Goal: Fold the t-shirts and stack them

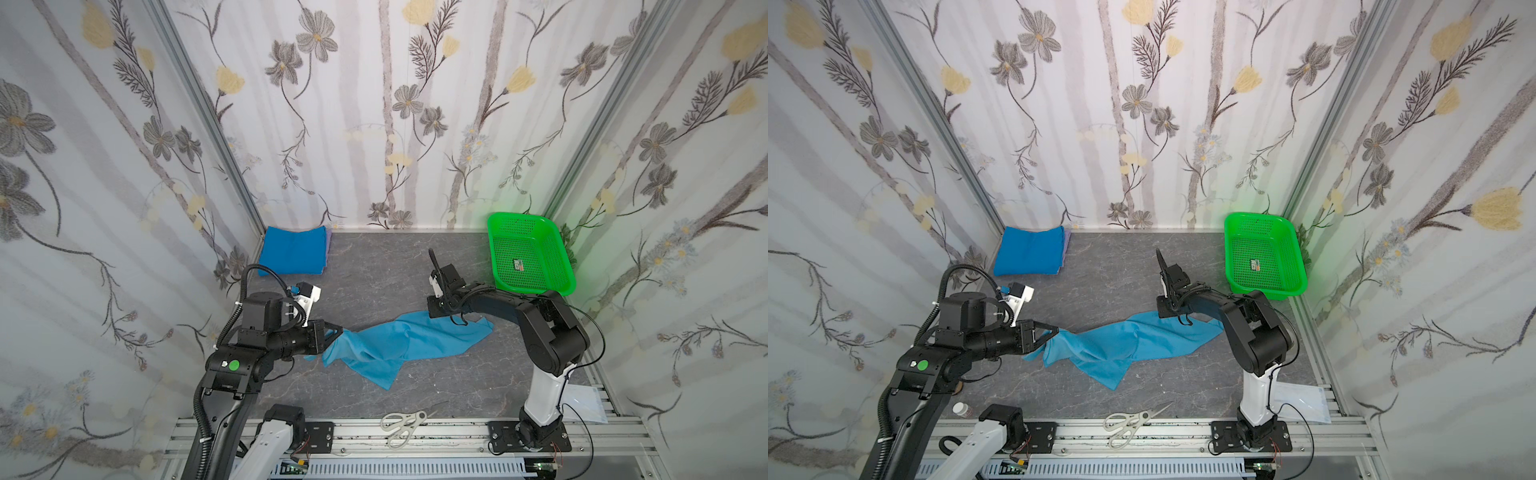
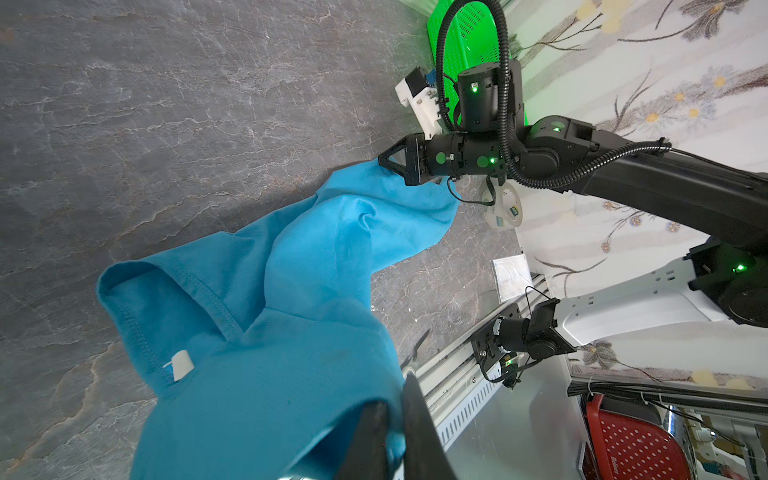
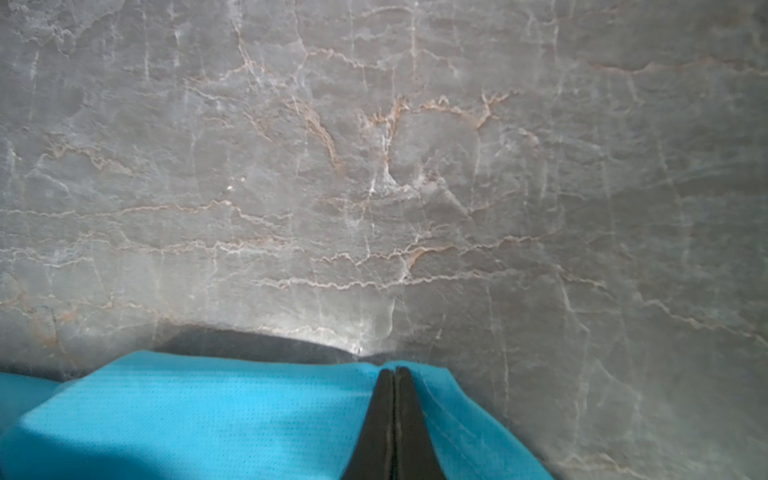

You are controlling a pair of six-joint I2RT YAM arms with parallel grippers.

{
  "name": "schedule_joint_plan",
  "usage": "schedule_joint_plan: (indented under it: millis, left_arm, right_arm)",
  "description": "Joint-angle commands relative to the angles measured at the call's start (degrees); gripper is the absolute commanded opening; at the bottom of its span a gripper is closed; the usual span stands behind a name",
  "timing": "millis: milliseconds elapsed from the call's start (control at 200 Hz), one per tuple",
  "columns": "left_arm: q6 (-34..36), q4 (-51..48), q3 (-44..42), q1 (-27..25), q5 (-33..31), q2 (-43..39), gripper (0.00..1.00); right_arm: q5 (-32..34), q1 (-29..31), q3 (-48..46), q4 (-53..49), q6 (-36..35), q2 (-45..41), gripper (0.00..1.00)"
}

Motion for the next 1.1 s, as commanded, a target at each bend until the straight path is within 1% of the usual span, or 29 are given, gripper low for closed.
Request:
schedule_joint_plan:
  millis: [0, 150, 260, 385, 475, 585, 640, 680, 784, 834, 884, 959, 1019, 1094]
  left_arm:
    - [0.69, 2.17, 0.32, 0.04, -0.15, 0.45, 0.11]
    - [1.1, 3.2, 1.0, 0.02, -0.67, 1.65, 0.11]
    - [1.23, 4.19, 1.64, 0.03, -1.06, 2.45, 0.11]
    - [1.65, 5.69, 2.86, 0.0, -4.21, 3.55, 0.1]
    - [2.2, 6.4, 5.21, 0.11, -10.89, 5.2, 0.1]
    - [2.9, 7.13, 10.99, 0.57, -21.48, 9.47, 0.09]
    - [2.52, 8.05, 14.57, 1.22, -25.63, 12.33, 0.08]
    - [2.26, 9.06, 17.29, 1.77, -27.03, 14.59, 0.08]
    - [2.78, 13.58, 25.2, 2.74, -25.61, 22.24, 0.08]
    - [3.14, 14.71, 31.87, 2.9, -24.42, 27.17, 0.08]
    - [3.54, 14.65, 38.58, 2.98, -22.68, 32.7, 0.05]
    - [3.57, 13.16, 48.52, 3.01, -19.7, 37.88, 0.01]
    - [3.4, 13.21, 50.55, 2.99, -18.81, 38.32, 0.01]
    - [4.15, 14.15, 46.28, 3.08, -19.75, 35.25, 0.02]
  right_arm:
    - [1.15, 0.15, 0.36, 1.14, 0.43, -4.04, 0.0]
    - [2.35, 0.3, 1.71, 1.04, -0.86, -12.55, 0.0]
    - [3.3, -0.04, 2.84, -0.3, -1.69, -17.05, 0.0]
    - [3.95, -0.63, 3.4, -0.79, -2.9, -22.57, 0.0]
    - [6.38, -2.24, 4.69, -1.73, -3.19, -28.86, 0.0]
    - [8.29, -5.85, 7.39, -3.57, -5.78, -34.57, 0.0]
    - [7.77, -8.06, 9.3, -4.59, -6.82, -35.91, 0.0]
    - [6.51, -9.71, 10.59, -4.96, -7.09, -36.13, 0.0]
    - [1.36, -12.93, 15.41, -4.55, -7.32, -33.4, 0.0]
    - [-0.29, -13.74, 19.42, -4.38, -7.26, -30.66, 0.0]
    - [-1.59, -14.33, 23.39, -3.08, -7.02, -28.1, 0.0]
    - [-3.27, -14.72, 27.87, -1.07, -6.93, -25.78, 0.0]
    - [-3.8, -14.93, 29.4, -0.45, -7.12, -25.62, 0.0]
    - [-4.79, -14.91, 26.89, 0.33, -7.51, -27.65, 0.0]
